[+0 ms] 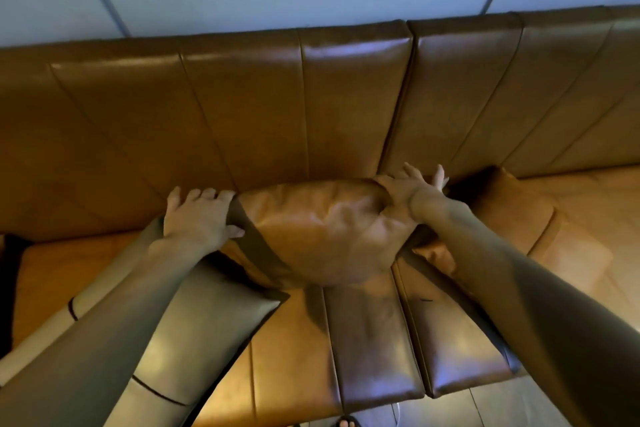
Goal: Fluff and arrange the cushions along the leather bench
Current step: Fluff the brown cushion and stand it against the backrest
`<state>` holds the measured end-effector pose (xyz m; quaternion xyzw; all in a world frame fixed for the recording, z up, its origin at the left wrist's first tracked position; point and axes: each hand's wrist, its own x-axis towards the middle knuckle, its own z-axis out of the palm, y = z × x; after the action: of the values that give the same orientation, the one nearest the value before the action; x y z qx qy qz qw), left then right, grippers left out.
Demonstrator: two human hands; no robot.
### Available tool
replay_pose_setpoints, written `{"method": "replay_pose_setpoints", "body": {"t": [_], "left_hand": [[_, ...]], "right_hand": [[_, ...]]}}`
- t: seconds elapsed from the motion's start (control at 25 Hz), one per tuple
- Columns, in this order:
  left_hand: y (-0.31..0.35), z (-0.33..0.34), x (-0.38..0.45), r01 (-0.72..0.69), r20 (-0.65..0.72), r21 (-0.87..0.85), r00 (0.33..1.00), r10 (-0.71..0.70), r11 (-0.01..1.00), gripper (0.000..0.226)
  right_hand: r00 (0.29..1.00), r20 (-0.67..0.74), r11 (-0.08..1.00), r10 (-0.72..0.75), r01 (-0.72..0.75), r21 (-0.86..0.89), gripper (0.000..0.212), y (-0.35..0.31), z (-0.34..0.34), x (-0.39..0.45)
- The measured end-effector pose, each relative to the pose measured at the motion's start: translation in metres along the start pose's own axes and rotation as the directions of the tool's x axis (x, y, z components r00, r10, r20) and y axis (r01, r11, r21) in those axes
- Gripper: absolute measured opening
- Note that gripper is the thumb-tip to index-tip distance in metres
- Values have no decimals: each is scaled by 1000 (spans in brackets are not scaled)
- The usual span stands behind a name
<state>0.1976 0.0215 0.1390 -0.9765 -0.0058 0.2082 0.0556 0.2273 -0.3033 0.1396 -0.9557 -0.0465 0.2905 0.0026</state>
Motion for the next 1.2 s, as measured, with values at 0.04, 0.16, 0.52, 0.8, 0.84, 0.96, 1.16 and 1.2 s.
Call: {"method": "replay_pose_setpoints", "body": {"t": [0.04,0.16,0.52,0.8,0.84,0.96,1.16,1.2], "left_hand": [[3,-1,3,-23,-5,21,1000,23,1000,87],[21,0,9,-199,-78,37,976,201,979,111],[54,11,32,-238,-334,51,911,242,970,83],[49,-18,78,-193,-309,20,932,190,981,79],[48,-16,83,-187,-309,24,933,186,982,80],[42,-9,97,-185,-271,-7,946,176,983,88],[29,5,91,-162,-371,-53,919,132,985,91],[25,10,85,-175,-421,-78,898,127,981,84]], "right_hand": [[999,-25,999,47,-47,-8,80,-11,-3,6],[1000,5,1000,-3,3,30,111,-28,-4,9],[945,-326,999,-9,22,38,60,-35,7,17],[944,-331,1000,-17,21,8,58,-33,-32,70],[945,-328,1000,-15,21,14,60,-35,-30,76],[957,-290,998,-23,37,45,72,-36,-23,94],[923,-383,997,30,0,77,86,-45,-14,96],[902,-431,997,36,-1,82,85,-50,-9,90]]}}
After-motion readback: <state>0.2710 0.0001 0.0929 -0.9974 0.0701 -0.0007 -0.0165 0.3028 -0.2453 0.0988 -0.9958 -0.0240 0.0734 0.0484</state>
